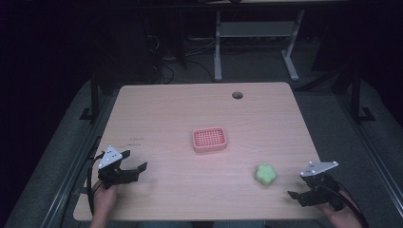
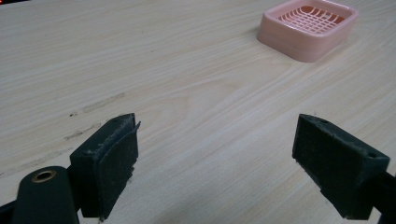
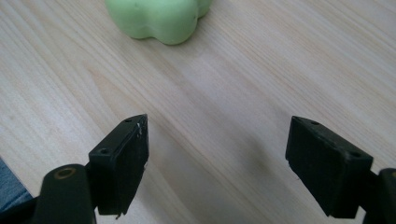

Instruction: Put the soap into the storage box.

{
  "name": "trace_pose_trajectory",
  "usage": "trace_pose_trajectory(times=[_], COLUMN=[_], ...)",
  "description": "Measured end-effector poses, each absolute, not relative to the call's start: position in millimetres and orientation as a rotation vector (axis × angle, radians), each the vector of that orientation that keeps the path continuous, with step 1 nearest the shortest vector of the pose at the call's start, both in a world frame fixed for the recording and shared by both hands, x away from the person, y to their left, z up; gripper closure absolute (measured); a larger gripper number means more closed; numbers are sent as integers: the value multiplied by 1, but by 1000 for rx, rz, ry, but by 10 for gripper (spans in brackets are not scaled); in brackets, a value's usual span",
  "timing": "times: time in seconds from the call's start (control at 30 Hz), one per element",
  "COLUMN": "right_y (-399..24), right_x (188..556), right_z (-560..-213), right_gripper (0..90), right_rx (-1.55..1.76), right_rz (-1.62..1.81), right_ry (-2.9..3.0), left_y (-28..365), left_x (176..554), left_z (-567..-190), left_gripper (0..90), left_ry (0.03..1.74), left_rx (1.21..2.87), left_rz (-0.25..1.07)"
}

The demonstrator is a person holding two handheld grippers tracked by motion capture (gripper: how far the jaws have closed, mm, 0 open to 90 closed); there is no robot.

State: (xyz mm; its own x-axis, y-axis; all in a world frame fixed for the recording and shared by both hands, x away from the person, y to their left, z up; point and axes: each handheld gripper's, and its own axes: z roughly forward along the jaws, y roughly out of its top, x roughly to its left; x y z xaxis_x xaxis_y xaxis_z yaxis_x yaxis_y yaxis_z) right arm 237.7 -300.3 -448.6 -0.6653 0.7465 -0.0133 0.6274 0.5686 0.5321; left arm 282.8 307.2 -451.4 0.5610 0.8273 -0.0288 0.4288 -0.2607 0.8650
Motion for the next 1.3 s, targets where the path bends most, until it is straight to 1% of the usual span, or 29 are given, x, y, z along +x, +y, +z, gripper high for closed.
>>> trace_pose_trajectory(times=[0.5,0.83,1.3], right_y=[-286,-269,-256], right_x=[242,257,265], right_z=[-440,-424,-417], right_gripper=[202,198,205], right_rx=[1100,1050,1011], right_rz=[724,650,618], right_ry=[2614,2642,2685], left_y=[306,306,307], left_x=[280,280,279], left_z=[-451,-451,-450], left_gripper=[141,141,141], left_ry=[1007,1004,999], left_rx=[1892,1892,1886], left_rz=[552,561,564])
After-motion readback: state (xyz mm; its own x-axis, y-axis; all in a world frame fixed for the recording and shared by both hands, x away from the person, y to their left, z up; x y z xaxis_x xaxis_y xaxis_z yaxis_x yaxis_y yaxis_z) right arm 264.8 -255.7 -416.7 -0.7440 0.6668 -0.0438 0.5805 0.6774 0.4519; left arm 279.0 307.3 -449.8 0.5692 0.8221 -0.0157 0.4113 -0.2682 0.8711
